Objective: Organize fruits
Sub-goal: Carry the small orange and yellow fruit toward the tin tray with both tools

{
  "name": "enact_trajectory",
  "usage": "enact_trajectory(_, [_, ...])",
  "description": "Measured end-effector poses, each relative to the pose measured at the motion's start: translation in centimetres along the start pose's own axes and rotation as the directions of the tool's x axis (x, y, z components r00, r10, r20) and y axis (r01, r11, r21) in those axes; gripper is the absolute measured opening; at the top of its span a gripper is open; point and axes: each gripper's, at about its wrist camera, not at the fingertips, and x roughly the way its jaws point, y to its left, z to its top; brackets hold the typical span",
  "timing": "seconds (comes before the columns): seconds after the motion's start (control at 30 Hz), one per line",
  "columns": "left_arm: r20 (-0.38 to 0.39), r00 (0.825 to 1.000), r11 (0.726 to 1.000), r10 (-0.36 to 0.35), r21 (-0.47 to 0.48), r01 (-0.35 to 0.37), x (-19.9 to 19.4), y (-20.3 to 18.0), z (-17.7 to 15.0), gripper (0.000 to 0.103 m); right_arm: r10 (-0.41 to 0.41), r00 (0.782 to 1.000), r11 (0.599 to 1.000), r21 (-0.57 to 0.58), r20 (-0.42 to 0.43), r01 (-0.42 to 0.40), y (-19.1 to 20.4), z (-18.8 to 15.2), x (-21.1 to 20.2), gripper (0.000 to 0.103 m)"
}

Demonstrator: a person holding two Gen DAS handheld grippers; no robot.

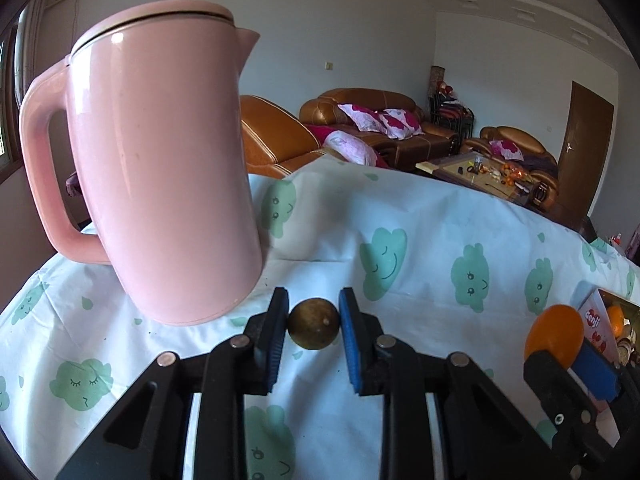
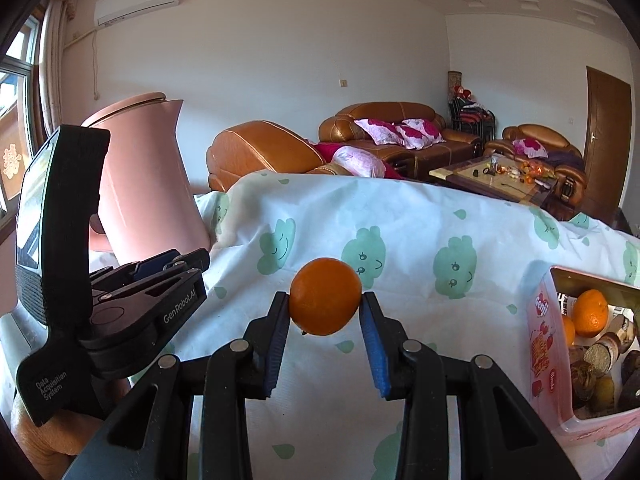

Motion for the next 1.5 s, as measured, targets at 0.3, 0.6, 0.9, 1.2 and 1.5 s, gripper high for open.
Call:
enact_trajectory(0.3, [0.024, 1.0, 0.999, -0.017, -0.027, 0.018, -1.4, -0.6, -1.5, 0.027, -0.043, 0.996, 0.995, -0.085, 0.082, 0.05, 1.1, -0.5, -2.6, 0.038])
enact_trajectory(0.6, [0.049, 0.998, 0.999, -0.04, 0.011, 0.039, -2.8, -2.2, -2.2, 0.027, -0.028, 0.997, 0.996, -0.088, 0.066, 0.033, 0.3, -1.1, -3.8, 0.038])
enact_trajectory(0.9, [0.053, 0.995, 0.995, -0.086, 0.06, 0.083, -4.6, -4.8, -3.6, 0.027, -0.034, 0.999, 0.996, -0.078, 0.042, 0.037, -1.6, -2.4, -5.4, 0.038])
enact_trajectory(1.2, [0.046, 0.987, 0.979, -0.155, 0.144, 0.147, -6.5, -9.2, -5.0, 0.027, -0.061, 0.997, 0.995, -0.071, 0.042, 0.064, -4.6, -3.9, -8.1, 0.038])
enact_trajectory(1.5, [0.034, 0.976, 0.965, -0.213, 0.166, 0.204, -7.7, -12.8, -5.9, 0.027, -0.117, 0.991, 0.992, -0.05, 0.062, 0.12, -8.0, -4.4, -10.3, 0.038])
